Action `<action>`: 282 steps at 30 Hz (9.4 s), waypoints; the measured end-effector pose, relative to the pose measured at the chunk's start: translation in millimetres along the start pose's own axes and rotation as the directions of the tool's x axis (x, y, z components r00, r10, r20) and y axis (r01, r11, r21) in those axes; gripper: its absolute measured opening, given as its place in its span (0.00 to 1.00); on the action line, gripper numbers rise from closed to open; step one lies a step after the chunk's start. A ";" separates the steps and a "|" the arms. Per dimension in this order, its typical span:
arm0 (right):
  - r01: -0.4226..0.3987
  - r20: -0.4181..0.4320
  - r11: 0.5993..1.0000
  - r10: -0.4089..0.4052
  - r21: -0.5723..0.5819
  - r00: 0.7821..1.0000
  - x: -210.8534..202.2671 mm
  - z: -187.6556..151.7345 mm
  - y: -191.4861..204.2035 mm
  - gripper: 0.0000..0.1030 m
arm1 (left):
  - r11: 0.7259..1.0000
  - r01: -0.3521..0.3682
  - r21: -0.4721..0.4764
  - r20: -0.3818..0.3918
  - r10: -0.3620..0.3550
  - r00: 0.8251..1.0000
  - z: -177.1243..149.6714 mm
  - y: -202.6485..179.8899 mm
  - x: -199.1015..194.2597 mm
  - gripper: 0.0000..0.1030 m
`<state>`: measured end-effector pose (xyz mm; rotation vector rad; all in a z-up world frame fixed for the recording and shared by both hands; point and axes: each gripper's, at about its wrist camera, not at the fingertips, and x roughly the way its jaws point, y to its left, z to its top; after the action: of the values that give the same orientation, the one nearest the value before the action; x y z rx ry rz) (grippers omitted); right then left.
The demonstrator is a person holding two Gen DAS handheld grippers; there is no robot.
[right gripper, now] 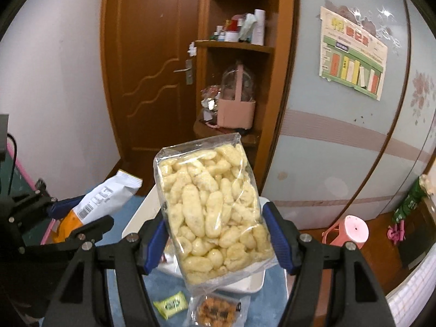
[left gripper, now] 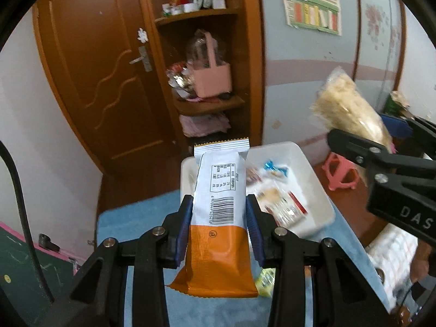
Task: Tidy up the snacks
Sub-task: 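Carry both packs over the white bin and release them inside, then move both tools back toward the green packet and chocolate-bean bag, then grasp the green packet with the left tool while the right grasps the red chocolate-bean bag, then carry the green packet and chocolate-bean bag over the white bin, then open both tools to drop the packet and bag into the bin, then move the left tool to the nut-cookie bag while the right moves to the puff-ball tray, then grasp the clear nut-cookie bag with the left tool while the right grasps the puff-ball tray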
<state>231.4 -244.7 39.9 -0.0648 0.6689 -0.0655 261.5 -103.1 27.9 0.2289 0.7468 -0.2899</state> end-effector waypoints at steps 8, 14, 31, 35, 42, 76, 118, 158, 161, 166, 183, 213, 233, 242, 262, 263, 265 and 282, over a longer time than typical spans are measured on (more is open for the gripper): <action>0.044 -0.099 0.994 -0.034 0.103 0.994 76.8 -0.8 -20.1 0.66 | 0.996 -0.048 -0.078 -0.106 0.039 0.994 17.3 3.0 86.3 0.36; -0.020 -0.237 0.986 0.059 0.166 0.970 144.5 -20.8 -30.8 0.66 | 0.993 -0.019 -0.121 -0.209 -0.007 0.978 2.9 -3.1 142.4 0.93; -0.049 -0.226 0.981 0.092 0.189 0.970 113.8 -37.0 -39.4 0.83 | 0.979 -0.012 -0.203 -0.231 -0.036 0.972 -34.8 31.0 116.7 0.95; -0.049 -0.233 0.983 0.090 0.175 0.968 94.6 -43.8 -35.8 0.83 | 0.984 -0.006 -0.176 -0.216 -0.033 0.976 -44.2 28.4 89.0 0.95; -0.024 -0.218 0.991 0.051 0.128 0.975 50.0 -45.9 -32.0 0.83 | 0.986 0.012 -0.164 -0.161 -0.039 0.986 -49.0 27.8 35.1 0.95; -0.013 -0.324 0.995 0.045 0.100 0.945 -27.2 -254.4 -43.3 0.83 | 0.979 0.191 -0.069 -0.230 -0.202 0.952 -173.5 -53.2 17.7 0.95; 0.047 -0.395 0.968 0.055 0.245 0.917 66.5 -306.7 -55.9 0.43 | 0.981 0.189 0.049 -0.360 -0.160 0.919 -189.0 -100.9 178.0 0.37; -0.084 -0.014 0.992 0.085 0.091 0.996 22.9 -8.4 -22.5 0.42 | 0.988 -0.078 -0.131 -0.088 0.066 0.994 4.0 10.5 38.6 0.37; -0.047 -0.044 0.995 0.052 0.093 0.998 43.0 2.2 -22.9 0.42 | 0.984 -0.091 -0.156 -0.079 0.079 0.994 14.3 17.6 50.7 0.37; -0.015 -0.099 0.993 0.027 0.121 0.995 73.4 4.4 -23.6 0.43 | 0.979 -0.117 -0.164 -0.093 0.103 0.990 24.6 23.6 82.8 0.37; 0.029 -0.242 0.989 0.007 0.144 0.970 145.4 -20.2 -29.2 0.48 | 0.985 -0.120 -0.120 -0.182 0.097 0.978 6.1 -2.2 152.9 0.48; 0.025 -0.213 0.975 0.023 0.220 0.977 98.5 -17.3 -35.2 0.87 | 0.984 -0.070 -0.166 -0.197 0.037 0.980 -13.5 20.4 91.1 0.98; 0.036 -0.101 0.992 -0.024 0.118 0.995 -14.1 -62.8 -39.1 0.99 | 0.987 -0.052 -0.150 -0.140 0.031 0.990 -73.4 66.2 -11.3 0.98; 0.028 -0.236 0.984 0.015 0.176 0.972 46.1 -130.1 -41.4 1.00 | 0.977 -0.066 -0.201 -0.296 0.003 0.955 -131.6 75.0 71.0 0.98; 0.062 -0.494 0.951 0.100 0.302 0.863 155.9 -217.6 -16.2 1.00 | 0.918 -0.086 -0.387 -0.418 -0.092 0.904 -184.9 83.0 182.5 0.98; 0.072 -0.499 0.957 0.080 0.280 0.863 156.8 -217.5 -12.0 1.00 | 0.918 -0.083 -0.387 -0.418 -0.094 0.903 -184.6 82.5 184.6 0.98; 0.087 -0.504 0.969 0.043 0.231 0.863 158.0 -217.7 -3.2 1.00 | 0.919 -0.087 -0.385 -0.425 -0.093 0.901 -185.2 79.9 189.6 0.98; 0.131 -0.524 0.986 -0.056 0.107 0.850 156.2 -224.1 10.3 1.00 | 0.938 -0.124 -0.324 -0.481 -0.051 0.875 -197.5 47.1 230.3 0.89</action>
<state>214.8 -255.9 -232.7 0.0595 1.2044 -0.2308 313.2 -39.5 -268.0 -0.0268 1.2765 -0.0543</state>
